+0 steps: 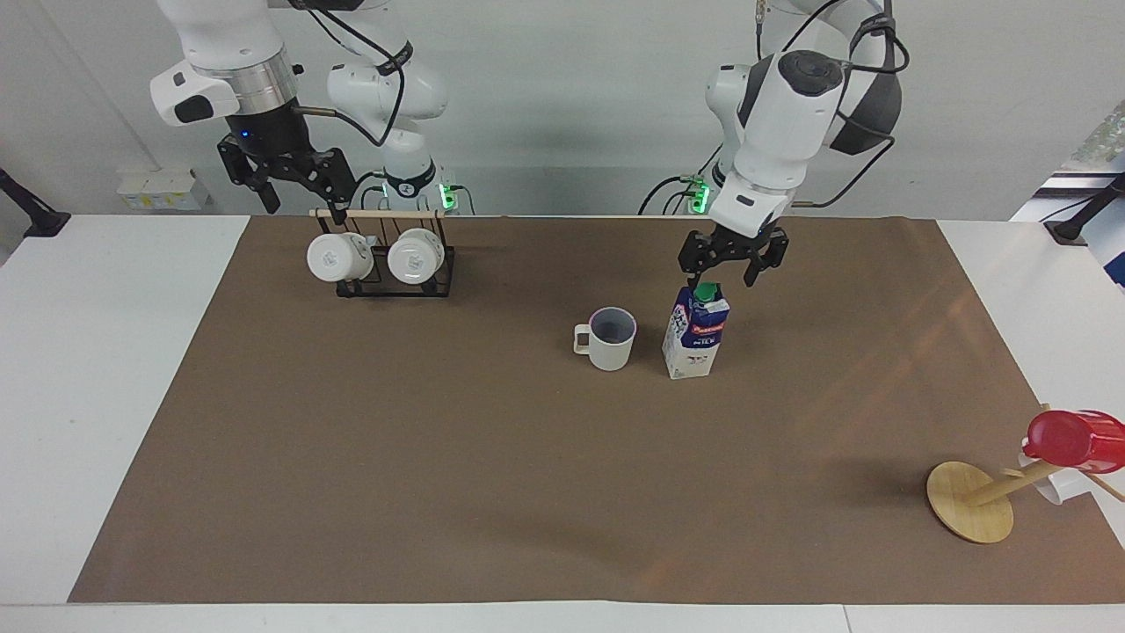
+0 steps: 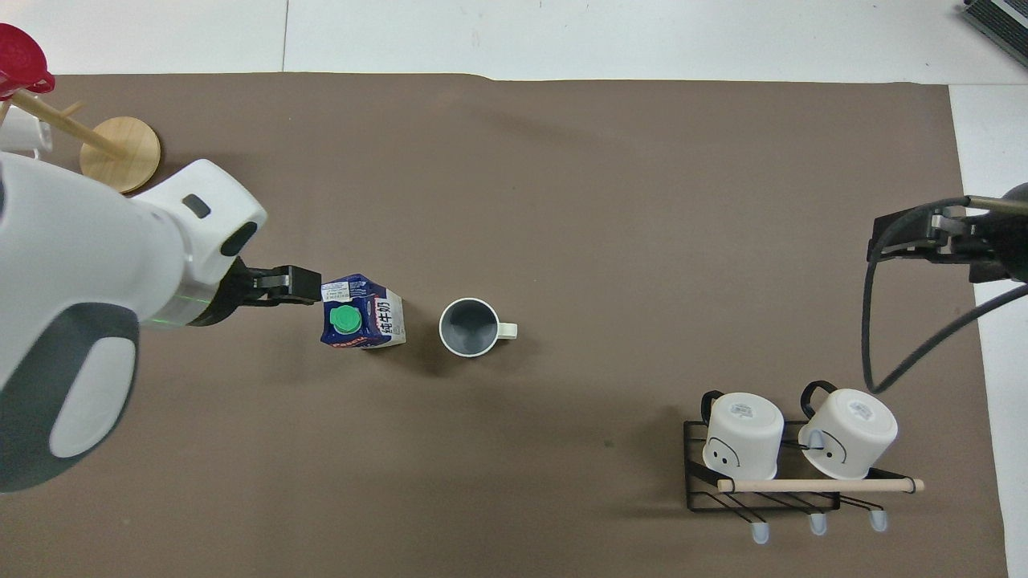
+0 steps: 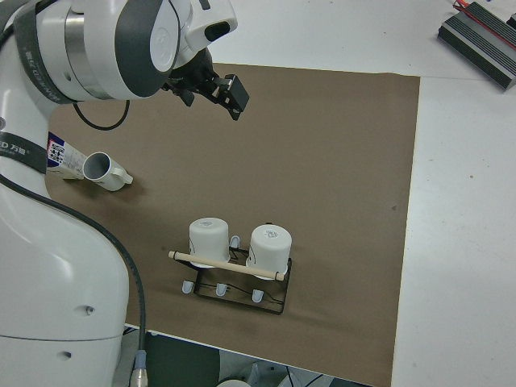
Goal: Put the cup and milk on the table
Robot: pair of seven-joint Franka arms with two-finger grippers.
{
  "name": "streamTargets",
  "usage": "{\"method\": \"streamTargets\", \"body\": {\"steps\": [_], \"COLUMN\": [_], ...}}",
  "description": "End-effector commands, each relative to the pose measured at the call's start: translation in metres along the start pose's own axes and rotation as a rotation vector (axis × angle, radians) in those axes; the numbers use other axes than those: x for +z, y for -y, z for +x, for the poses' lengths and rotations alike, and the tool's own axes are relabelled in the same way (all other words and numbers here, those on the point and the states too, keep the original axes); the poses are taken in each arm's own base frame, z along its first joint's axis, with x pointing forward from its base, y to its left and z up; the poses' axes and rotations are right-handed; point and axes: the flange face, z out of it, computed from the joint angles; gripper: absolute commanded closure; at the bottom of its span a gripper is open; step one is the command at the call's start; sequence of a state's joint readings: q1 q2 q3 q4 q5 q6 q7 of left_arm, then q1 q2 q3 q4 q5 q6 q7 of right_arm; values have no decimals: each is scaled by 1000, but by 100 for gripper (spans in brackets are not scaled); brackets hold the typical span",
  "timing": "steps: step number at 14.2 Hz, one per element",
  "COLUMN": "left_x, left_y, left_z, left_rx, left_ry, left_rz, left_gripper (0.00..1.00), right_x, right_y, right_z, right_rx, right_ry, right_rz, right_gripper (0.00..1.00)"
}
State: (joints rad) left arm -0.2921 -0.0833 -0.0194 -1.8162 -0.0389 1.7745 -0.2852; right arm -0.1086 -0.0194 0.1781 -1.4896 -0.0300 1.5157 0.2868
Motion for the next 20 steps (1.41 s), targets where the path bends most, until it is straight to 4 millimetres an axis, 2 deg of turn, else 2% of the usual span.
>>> {"method": "streamTargets", "body": {"steps": [1,3,6,9,11,17,20], "left_x": [-30,-44,-62,-81,-95,-99,-99], "left_y": [38,68,101,115,114,115,125], "left_z": [1,-1,-7,-10,-14,-12,-11], "left_rx": [57,60,62,69,68,67,49], "left_ry": [19,12,21,31,34,11,12], "left_rz": [1,3,10,18,20,18,16], "left_gripper": [0,0,0,0,0,0,0], "right_x": [-3,-3,-3,-3,-3,-3,-3], "right_y": [-2,-2,-2,-2,-2,-2,-2], "right_z": [2,2,2,2,2,2,2], "right_rx": [-10,-10,-10,-10,-11,-10,-10], "right_ry": [12,12,12,12,11,12,12], "right_rz": [20,20,20,20,20,20,20], "right_gripper": [0,0,0,0,0,0,0]}}
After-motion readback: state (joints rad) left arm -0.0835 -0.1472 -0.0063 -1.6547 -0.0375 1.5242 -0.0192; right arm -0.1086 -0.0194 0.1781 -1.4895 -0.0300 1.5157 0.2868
